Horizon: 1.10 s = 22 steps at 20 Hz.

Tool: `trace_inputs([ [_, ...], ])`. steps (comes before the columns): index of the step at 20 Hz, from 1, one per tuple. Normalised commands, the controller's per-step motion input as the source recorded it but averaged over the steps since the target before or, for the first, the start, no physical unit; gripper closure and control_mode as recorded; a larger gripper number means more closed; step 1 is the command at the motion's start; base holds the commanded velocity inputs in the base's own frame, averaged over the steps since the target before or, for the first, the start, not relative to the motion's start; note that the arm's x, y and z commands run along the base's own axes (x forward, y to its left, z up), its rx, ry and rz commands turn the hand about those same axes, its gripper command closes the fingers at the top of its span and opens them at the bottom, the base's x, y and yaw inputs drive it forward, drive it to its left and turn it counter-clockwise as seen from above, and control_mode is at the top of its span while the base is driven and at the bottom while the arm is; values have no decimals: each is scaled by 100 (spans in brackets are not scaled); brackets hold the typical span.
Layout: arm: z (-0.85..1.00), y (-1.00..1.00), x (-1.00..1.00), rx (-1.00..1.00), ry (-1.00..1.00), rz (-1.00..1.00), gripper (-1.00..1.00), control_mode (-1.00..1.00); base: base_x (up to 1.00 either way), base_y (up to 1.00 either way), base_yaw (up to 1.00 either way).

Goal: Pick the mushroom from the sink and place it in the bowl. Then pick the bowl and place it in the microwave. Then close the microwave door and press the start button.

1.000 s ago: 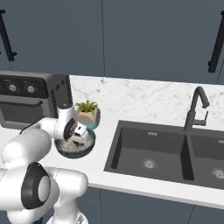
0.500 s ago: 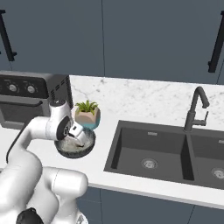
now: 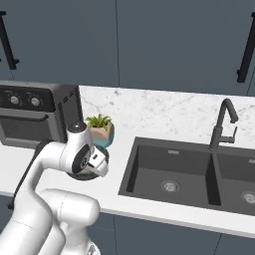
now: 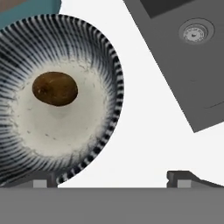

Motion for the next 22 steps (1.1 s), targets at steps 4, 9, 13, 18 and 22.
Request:
trace_inputs([
  [4,0,-25,10,17,0,-1,-100,-100,0,0,0],
  [9,-4,-2,48,7,11,0,-100,-100,0,0,0],
  [13,0,0,33,0,12,0,-100,-100,0,0,0],
  [18,-10,1,31,0,15,0,-100,-100,0,0,0],
  [22,-31,0,13,0,8,0,-100,-100,0,0,0],
])
